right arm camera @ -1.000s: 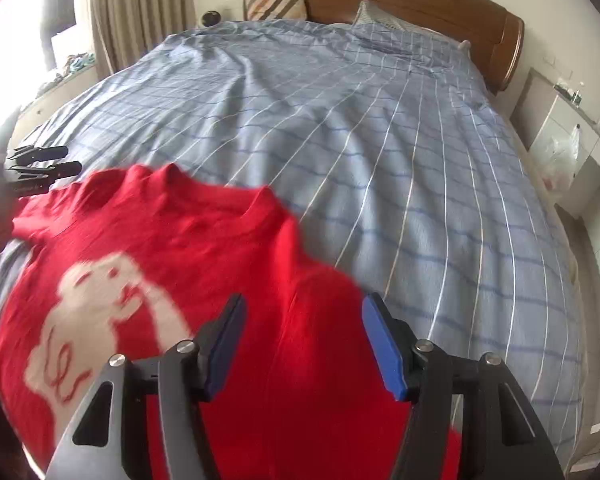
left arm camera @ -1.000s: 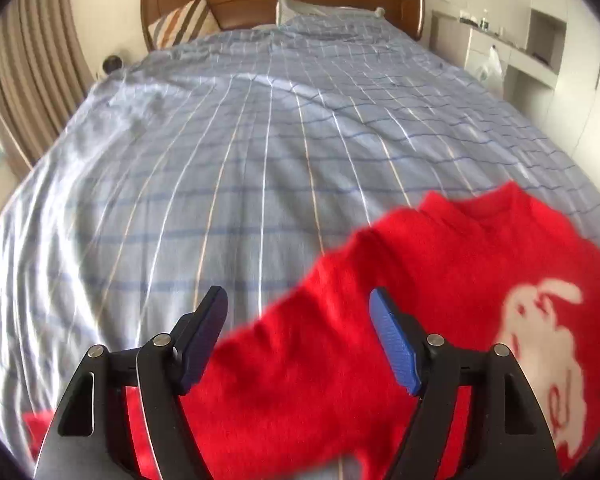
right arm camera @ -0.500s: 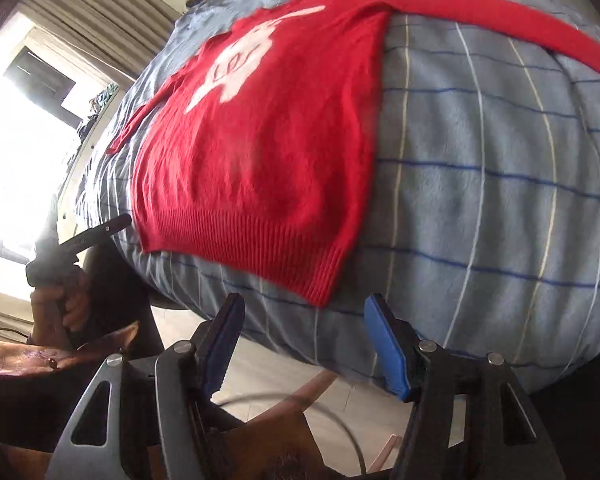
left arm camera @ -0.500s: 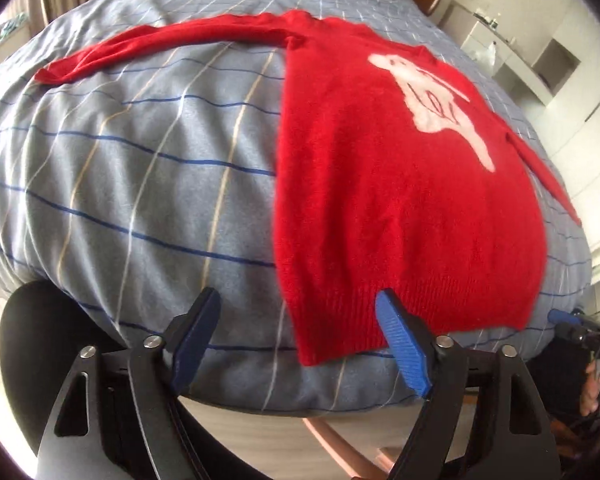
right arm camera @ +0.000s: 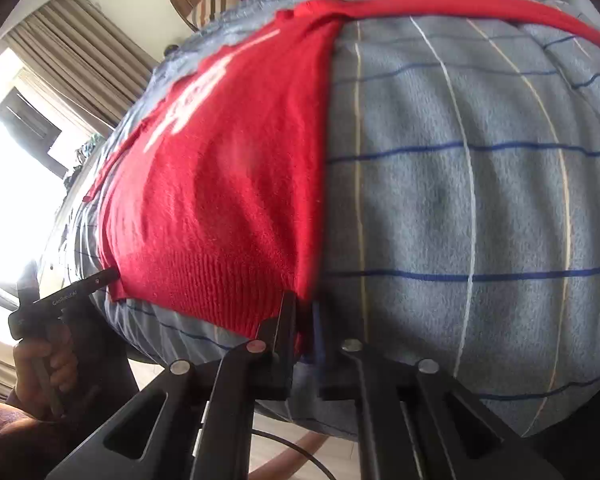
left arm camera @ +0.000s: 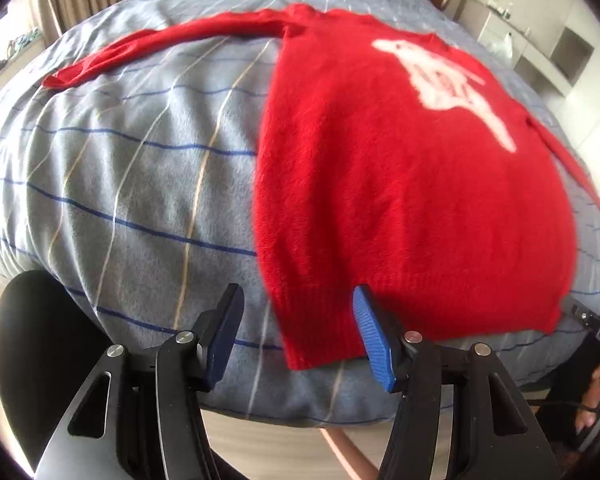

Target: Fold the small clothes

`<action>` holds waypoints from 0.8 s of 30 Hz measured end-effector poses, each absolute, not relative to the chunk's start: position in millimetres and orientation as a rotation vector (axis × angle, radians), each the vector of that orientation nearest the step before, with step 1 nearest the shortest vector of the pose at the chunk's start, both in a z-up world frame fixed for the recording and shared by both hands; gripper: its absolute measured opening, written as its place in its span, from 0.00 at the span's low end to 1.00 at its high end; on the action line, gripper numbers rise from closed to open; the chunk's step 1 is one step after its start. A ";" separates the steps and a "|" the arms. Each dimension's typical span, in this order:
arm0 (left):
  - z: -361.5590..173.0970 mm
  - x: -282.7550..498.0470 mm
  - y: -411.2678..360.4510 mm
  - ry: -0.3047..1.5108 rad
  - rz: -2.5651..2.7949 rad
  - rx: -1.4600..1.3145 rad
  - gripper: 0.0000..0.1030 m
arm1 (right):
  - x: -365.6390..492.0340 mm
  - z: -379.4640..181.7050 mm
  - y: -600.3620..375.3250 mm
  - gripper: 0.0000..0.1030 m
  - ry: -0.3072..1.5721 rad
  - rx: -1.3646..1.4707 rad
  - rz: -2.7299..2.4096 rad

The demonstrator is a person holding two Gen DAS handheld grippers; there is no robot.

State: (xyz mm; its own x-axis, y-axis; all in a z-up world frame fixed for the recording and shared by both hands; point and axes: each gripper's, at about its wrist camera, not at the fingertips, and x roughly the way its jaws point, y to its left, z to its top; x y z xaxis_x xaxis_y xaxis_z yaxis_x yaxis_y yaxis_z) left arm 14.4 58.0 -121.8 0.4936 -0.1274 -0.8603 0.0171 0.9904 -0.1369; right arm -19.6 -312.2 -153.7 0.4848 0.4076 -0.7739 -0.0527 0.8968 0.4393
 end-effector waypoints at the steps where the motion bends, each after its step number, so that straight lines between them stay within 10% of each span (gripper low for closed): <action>1: -110.9 9.2 55.5 1.001 -0.108 -0.120 0.68 | -23.5 -143.8 -312.9 0.44 0.983 0.362 0.272; 4: -76.3 11.3 41.6 0.832 -0.142 -0.084 0.83 | -40.0 -110.8 -320.2 0.75 0.772 0.307 0.207; 24: -120.9 197.0 -7.2 0.830 -0.049 -0.055 1.00 | 39.3 -123.8 -397.7 0.77 0.680 0.192 -0.068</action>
